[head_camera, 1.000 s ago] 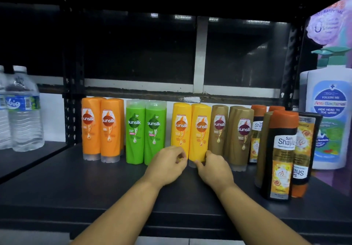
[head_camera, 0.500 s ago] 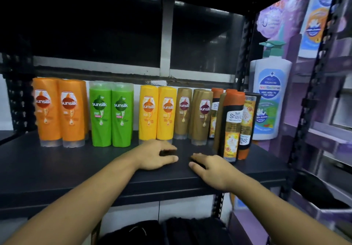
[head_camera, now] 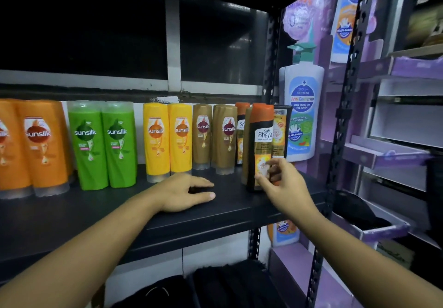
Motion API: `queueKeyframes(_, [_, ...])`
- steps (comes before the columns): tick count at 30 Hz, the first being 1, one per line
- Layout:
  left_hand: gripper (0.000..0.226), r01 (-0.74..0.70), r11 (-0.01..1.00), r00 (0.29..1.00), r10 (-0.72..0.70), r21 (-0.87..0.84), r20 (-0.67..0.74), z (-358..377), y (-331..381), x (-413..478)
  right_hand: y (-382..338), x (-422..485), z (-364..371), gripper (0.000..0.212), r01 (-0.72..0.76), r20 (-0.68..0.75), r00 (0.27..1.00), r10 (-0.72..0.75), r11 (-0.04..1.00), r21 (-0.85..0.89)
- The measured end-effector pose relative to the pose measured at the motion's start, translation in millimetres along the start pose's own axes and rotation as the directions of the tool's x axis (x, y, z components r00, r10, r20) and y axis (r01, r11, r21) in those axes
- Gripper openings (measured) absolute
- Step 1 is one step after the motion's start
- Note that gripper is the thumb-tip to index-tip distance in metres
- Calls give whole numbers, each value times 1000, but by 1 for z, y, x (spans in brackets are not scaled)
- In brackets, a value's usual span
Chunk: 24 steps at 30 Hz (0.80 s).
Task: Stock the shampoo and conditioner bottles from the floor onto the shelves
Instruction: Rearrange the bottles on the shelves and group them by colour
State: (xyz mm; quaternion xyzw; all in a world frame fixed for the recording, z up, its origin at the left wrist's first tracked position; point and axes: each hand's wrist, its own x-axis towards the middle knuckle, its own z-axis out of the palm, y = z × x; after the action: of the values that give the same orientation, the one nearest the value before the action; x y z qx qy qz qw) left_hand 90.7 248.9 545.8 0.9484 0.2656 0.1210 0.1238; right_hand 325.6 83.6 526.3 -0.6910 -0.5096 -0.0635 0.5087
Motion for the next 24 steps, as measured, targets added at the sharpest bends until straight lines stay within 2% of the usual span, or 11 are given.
queueKeyframes(2, [56,15,995,996,-23,-96,-86,0,17,16,4,10,3,58,-44,-65,997,46,998,37])
queueKeyframes(5, [62,48,939,969,-126,-341,-211,7,44,51,6,16,14,85,-12,-182,983,12,1000,-2])
queueKeyframes(8, [65,76,815,965,-205,-574,-164,22,63,84,8,19,26,111,-62,-282,959,26,991,-120])
queueKeyframes(11, [65,89,673,977,-202,-734,-66,30,71,106,13,31,30,138,-85,-224,972,65,993,-78])
queueKeyframes(13, [67,81,630,978,-198,-772,-59,30,74,115,17,40,27,148,-56,-145,988,54,998,-7])
queueKeyframes(16, [65,53,655,977,-191,-753,-97,29,77,120,19,47,22,153,-49,-65,996,54,995,87])
queueKeyframes(24, [59,56,713,947,-260,-698,-189,26,50,98,26,52,25,150,-50,-108,992,68,986,157])
